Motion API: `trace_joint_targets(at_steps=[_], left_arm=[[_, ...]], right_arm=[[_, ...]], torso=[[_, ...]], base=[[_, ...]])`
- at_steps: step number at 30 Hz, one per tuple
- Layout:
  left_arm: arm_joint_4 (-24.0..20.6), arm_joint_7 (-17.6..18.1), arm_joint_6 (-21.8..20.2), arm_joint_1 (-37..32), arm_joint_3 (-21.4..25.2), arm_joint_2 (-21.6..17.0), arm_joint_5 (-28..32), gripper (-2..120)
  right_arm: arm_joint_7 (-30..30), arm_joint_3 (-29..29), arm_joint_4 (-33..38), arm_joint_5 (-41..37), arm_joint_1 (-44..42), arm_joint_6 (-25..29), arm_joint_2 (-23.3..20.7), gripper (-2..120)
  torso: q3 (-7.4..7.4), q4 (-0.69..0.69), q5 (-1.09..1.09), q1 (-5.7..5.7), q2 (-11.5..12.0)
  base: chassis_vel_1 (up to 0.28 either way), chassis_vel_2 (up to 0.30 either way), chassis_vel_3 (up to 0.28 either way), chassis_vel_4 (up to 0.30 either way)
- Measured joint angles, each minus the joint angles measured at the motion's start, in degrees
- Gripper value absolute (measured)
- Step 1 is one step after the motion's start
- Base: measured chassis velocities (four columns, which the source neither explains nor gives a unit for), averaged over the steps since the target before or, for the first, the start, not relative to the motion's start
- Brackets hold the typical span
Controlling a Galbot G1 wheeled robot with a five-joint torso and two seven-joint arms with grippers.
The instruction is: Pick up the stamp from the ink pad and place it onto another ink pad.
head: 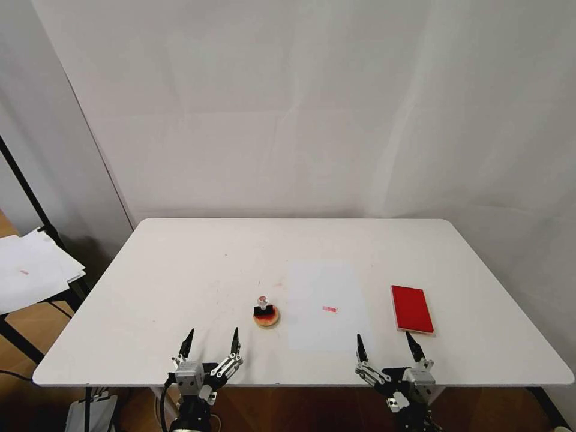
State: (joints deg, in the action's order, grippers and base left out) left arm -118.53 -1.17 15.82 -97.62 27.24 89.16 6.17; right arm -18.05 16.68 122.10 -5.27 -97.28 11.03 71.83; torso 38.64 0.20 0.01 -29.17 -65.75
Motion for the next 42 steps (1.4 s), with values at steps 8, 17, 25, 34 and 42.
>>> trace_joint_targets(at_steps=[8,17,25,34,42], left_arm=[[0.0,0.0,0.0,0.0,0.0,0.0,0.0,102],[0.0,0.0,0.0,0.0,0.0,0.0,0.0,102],[0.0,0.0,0.0,0.0,0.0,0.0,0.0,102],[0.0,0.0,0.0,0.0,0.0,0.01,0.0,102],[0.0,0.0,0.0,0.0,0.0,0.0,0.0,102]], right_arm=[[0.09,0.17,-0.25,-2.06,0.92,-0.19,-1.27,100],[0.09,-0.52,-0.34,-3.37,1.69,-0.29,-1.72,100],[-0.25,-0.6,-0.26,-4.19,1.92,-0.84,-2.0,100],[-0.28,-0.54,0.31,-4.56,1.25,-1.06,-2.51,100],[-0.29,-0.53,0.48,-4.54,0.92,-1.06,-2.55,100]], torso=[[0.0,0.0,0.0,0.0,0.0],[0.0,0.0,0.0,0.0,0.0],[0.0,0.0,0.0,0.0,0.0],[0.0,0.01,0.0,0.0,0.0],[0.0,0.0,0.0,0.0,0.0]], base=[[0.0,0.0,0.0,0.0],[0.0,0.0,0.0,0.0],[0.0,0.0,0.0,0.0],[0.0,0.0,0.0,0.0],[0.0,0.0,0.0,0.0]])
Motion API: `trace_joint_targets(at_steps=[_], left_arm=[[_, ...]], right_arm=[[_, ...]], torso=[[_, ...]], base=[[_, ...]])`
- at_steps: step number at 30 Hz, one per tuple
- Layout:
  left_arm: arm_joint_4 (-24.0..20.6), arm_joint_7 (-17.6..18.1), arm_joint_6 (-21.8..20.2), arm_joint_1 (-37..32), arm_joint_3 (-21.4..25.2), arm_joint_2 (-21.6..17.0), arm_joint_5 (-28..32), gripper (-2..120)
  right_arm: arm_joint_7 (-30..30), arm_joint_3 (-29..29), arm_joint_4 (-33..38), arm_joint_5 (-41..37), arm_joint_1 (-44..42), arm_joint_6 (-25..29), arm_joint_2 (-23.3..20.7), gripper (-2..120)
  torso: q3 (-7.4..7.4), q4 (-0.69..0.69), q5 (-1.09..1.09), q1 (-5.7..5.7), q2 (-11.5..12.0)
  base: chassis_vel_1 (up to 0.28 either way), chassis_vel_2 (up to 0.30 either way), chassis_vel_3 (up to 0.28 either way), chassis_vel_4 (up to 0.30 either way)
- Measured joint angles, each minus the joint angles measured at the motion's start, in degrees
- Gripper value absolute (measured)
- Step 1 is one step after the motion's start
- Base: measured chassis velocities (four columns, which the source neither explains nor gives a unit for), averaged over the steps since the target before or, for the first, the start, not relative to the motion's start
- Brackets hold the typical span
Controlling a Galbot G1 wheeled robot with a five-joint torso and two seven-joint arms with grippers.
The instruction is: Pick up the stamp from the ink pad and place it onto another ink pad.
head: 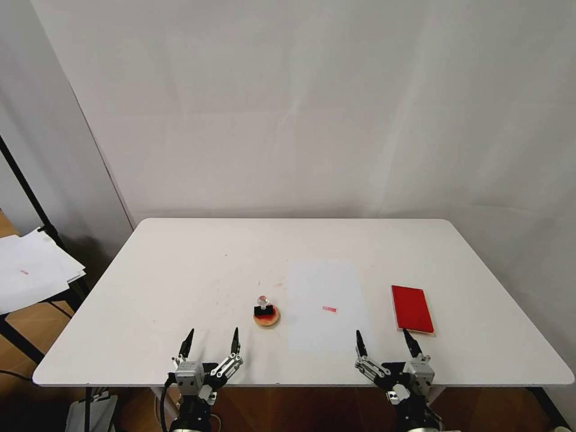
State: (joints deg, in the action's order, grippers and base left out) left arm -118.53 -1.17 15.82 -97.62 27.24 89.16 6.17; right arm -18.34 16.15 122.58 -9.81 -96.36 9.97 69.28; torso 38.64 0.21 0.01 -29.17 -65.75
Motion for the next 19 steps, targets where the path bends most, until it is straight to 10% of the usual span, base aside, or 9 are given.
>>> trace_joint_targets(at_steps=[19], left_arm=[[0.0,0.0,0.0,0.0,0.0,0.0,0.0,102]], right_arm=[[-0.07,0.0,0.03,0.05,-0.01,0.02,0.01,100]], torso=[[0.0,0.0,0.0,0.0,0.0]], base=[[0.0,0.0,0.0,0.0]])
